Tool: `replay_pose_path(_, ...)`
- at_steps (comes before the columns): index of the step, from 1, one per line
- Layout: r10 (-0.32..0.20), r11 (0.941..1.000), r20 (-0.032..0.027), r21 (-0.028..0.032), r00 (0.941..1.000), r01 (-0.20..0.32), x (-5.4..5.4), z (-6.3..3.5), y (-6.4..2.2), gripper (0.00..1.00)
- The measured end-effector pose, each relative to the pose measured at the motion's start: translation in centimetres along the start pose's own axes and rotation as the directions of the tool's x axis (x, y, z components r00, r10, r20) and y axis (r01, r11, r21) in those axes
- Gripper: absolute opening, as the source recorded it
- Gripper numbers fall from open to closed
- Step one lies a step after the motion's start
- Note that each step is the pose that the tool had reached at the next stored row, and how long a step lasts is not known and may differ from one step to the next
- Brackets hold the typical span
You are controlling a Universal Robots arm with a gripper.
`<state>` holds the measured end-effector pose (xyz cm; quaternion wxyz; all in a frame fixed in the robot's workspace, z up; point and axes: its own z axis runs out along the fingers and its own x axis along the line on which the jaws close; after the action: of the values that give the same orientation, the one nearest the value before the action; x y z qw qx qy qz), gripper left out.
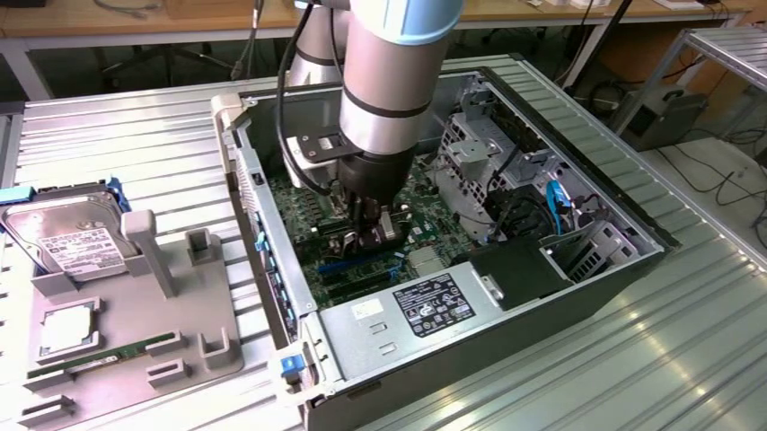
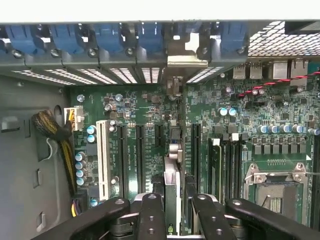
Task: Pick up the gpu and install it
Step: 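Insert the gpu into the slot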
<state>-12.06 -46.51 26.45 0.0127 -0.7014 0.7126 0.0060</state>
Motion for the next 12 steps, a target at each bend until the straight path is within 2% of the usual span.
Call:
replay_pose_path(4,0.0,1.0,0.0093,0.0001,1.0,0.0,-0.01,0.04,0.0,0.26)
replay_pose_path(12,0.0,1.0,0.0094,0.0,1.0,0.0,0.01,0.19,0.27,0.26)
